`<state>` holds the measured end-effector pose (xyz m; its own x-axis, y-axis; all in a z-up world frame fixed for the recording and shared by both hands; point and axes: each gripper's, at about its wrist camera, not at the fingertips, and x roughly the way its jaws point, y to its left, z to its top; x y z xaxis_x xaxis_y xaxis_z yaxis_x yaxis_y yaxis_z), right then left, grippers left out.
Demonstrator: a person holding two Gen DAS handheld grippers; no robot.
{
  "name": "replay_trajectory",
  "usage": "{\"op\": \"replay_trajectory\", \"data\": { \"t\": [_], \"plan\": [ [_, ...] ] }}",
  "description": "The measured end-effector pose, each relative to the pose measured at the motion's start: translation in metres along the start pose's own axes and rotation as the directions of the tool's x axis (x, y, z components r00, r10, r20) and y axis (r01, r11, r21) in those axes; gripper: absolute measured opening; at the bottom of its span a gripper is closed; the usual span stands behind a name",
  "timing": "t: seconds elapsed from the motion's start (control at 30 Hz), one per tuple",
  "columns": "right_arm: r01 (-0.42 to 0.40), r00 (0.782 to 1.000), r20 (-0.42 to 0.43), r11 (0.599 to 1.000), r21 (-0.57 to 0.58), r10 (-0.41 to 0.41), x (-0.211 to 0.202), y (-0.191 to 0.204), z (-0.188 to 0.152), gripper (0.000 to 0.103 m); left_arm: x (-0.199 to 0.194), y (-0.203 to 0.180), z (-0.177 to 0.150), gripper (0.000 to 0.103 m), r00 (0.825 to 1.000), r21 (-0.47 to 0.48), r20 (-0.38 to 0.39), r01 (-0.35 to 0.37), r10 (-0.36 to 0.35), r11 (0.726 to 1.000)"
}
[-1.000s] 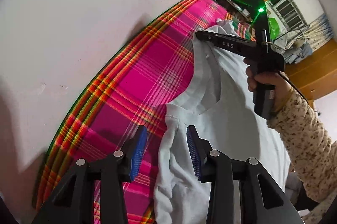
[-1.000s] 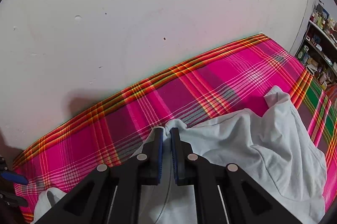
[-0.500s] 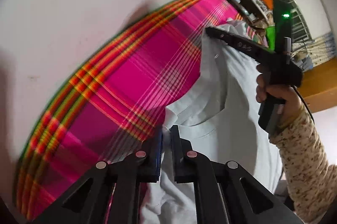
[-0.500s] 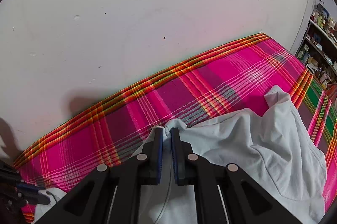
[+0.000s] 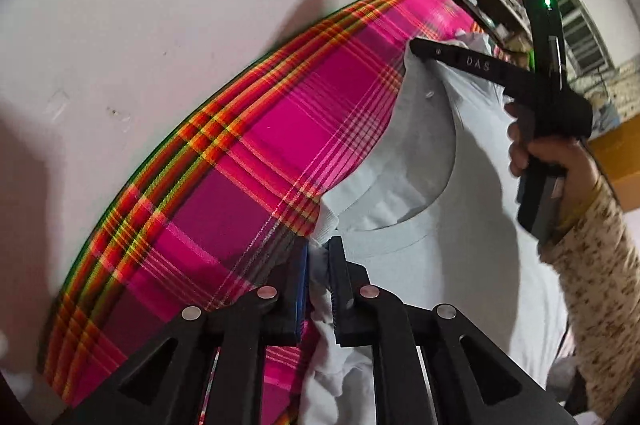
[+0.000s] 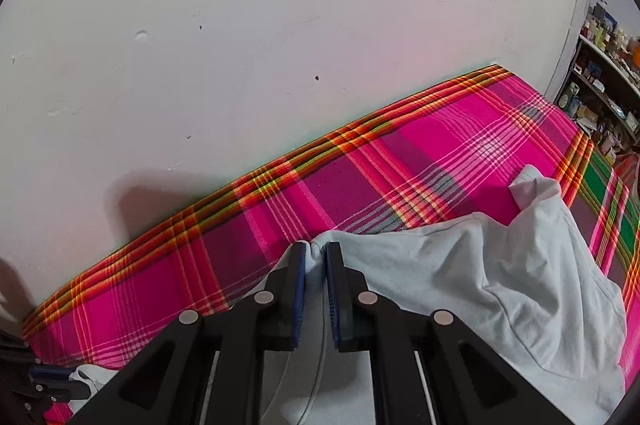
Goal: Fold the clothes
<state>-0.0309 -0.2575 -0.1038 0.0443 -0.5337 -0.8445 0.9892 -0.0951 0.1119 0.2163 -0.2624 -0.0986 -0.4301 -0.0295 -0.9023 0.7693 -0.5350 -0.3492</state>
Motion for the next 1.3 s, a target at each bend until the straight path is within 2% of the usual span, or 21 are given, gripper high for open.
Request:
{"op": "replay_trajectory", "data": {
  "t": [0.1,0.17,0.2,0.27,0.4,0.43,0.53,0.6,0.7,1.0,1.03,1.1,1.17,1.23,1.3],
  "plan": [
    [-0.077,0.997,-0.008,0.995,0.07,0.078,-0.007,-0.015,0.0,0.014,0.004,-0.001,0.001,0.013,1.0,-0.006,-0.02,-0.005,0.005,1.0],
    [-0.128,0.991,-0.011,0.985,0.116,0.13,-0.012,-0.026,0.0,0.018,0.005,-0.006,0.001,0.015,0.999,0.011,-0.031,-0.027,0.027,1.0],
    [-0.153,0.988,-0.012,0.978,0.139,0.156,-0.014,-0.031,0.0,0.023,0.006,-0.008,0.001,0.016,0.999,0.02,-0.037,-0.037,0.038,0.999],
    [-0.203,0.978,-0.01,0.962,0.185,0.208,-0.018,-0.041,0.0,0.025,0.007,-0.014,-0.001,0.019,0.996,0.038,-0.046,-0.068,0.07,0.997],
    [-0.284,0.954,-0.014,0.913,0.292,0.301,-0.023,-0.057,-0.001,0.03,0.012,-0.018,0.001,0.026,0.991,0.04,-0.071,-0.11,0.113,0.993],
    [-0.294,0.948,-0.022,0.898,0.328,0.319,-0.022,-0.058,-0.001,0.033,0.013,-0.019,0.001,0.027,0.99,0.042,-0.075,-0.119,0.122,0.992],
    [-0.337,0.926,-0.025,0.856,0.392,0.376,-0.021,-0.057,-0.001,0.033,0.017,-0.023,0.002,0.028,0.986,0.046,-0.083,-0.142,0.145,0.989],
    [-0.306,0.94,-0.043,0.892,0.334,0.338,-0.027,-0.045,0.003,0.033,0.02,-0.025,0.001,0.028,0.983,0.045,-0.089,-0.154,0.158,0.987],
    [-0.304,0.943,-0.028,0.892,0.334,0.332,-0.034,-0.042,0.002,0.033,0.021,-0.024,-0.001,0.029,0.981,0.034,-0.098,-0.168,0.17,0.985],
    [-0.367,0.917,0.06,0.776,0.514,0.394,-0.051,-0.079,-0.015,0.034,0.007,-0.027,-0.003,0.033,0.97,0.042,-0.06,-0.231,0.234,0.972],
    [-0.372,0.917,0.075,0.774,0.513,0.391,-0.056,-0.081,-0.017,0.033,0.004,-0.032,-0.001,0.033,0.972,0.06,-0.045,-0.23,0.233,0.971],
    [-0.299,0.951,0.089,0.815,0.496,0.295,-0.074,-0.093,-0.027,0.032,0.001,-0.047,0.008,0.033,0.979,0.094,-0.009,-0.2,0.201,0.975],
    [-0.222,0.975,0.105,0.849,0.48,0.196,-0.092,-0.106,-0.038,0.032,0.0,-0.062,0.022,0.033,0.987,0.115,0.017,-0.161,0.16,0.98],
    [-0.142,0.988,0.123,0.874,0.465,0.095,-0.111,-0.118,-0.048,0.032,0.003,-0.072,0.041,0.033,0.993,0.14,0.046,-0.117,0.112,0.983],
    [-0.06,0.99,0.138,0.887,0.457,-0.004,-0.128,-0.132,-0.059,0.032,0.008,-0.087,0.058,0.035,0.996,0.178,0.062,-0.079,0.069,0.981]
  ]
}}
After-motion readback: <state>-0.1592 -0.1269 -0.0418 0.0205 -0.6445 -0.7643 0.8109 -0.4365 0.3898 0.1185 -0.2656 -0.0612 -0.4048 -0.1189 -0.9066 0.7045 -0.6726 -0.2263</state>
